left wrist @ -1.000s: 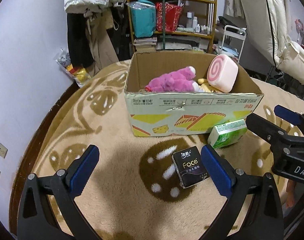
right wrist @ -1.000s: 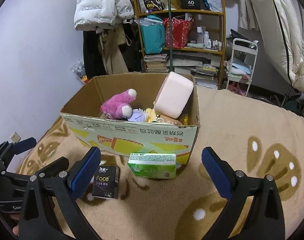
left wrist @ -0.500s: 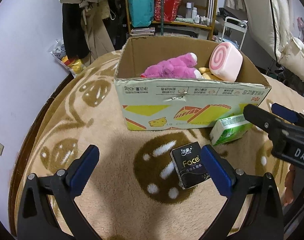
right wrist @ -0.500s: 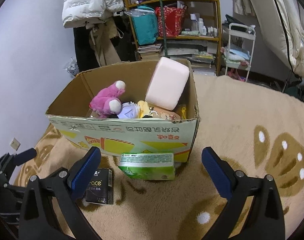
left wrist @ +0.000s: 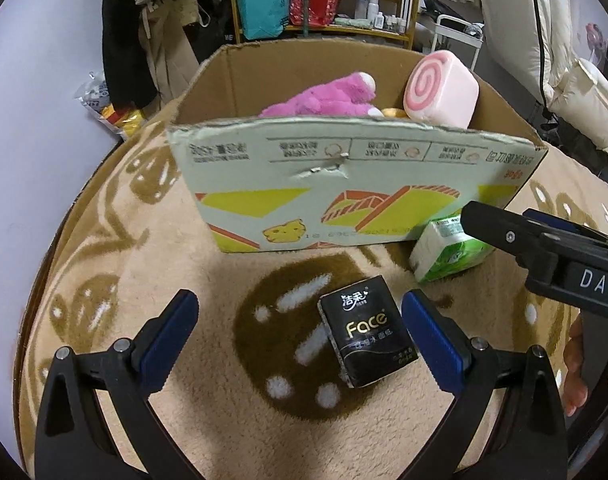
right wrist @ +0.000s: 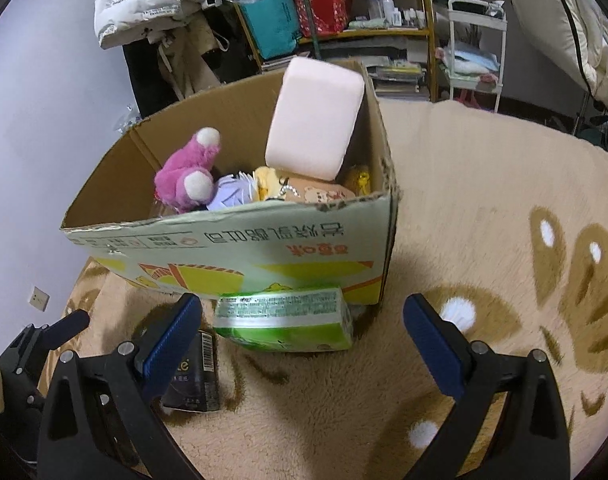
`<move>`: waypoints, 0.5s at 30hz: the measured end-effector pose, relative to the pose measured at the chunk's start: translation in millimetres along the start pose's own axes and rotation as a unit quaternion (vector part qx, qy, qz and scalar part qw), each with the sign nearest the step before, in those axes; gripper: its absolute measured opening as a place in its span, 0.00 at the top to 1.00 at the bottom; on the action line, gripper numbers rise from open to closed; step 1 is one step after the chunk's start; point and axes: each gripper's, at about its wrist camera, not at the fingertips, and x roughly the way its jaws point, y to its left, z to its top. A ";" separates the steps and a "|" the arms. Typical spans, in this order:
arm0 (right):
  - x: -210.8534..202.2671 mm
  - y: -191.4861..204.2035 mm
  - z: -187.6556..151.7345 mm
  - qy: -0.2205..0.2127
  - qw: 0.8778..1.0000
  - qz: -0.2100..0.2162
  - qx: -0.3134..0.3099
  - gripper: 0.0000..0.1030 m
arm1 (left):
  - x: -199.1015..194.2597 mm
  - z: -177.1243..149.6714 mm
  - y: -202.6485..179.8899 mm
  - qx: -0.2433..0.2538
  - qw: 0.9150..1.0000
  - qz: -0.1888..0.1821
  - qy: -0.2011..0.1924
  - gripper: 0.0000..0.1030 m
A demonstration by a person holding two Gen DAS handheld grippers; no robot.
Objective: Organize soft objects
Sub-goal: 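Grasp the black Face tissue pack with the left gripper while the right grasps the green tissue pack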
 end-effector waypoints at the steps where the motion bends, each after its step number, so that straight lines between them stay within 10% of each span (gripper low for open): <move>1: 1.2 0.1 -0.2 0.002 1.000 0.002 0.001 0.00 | 1.4 -0.3 -0.5 0.000 1.000 -0.004 0.003 0.02; 15: 22.5 1.2 -4.1 0.044 0.999 0.014 0.014 0.00 | 26.0 -8.7 -20.5 0.033 0.999 -0.023 0.034 0.02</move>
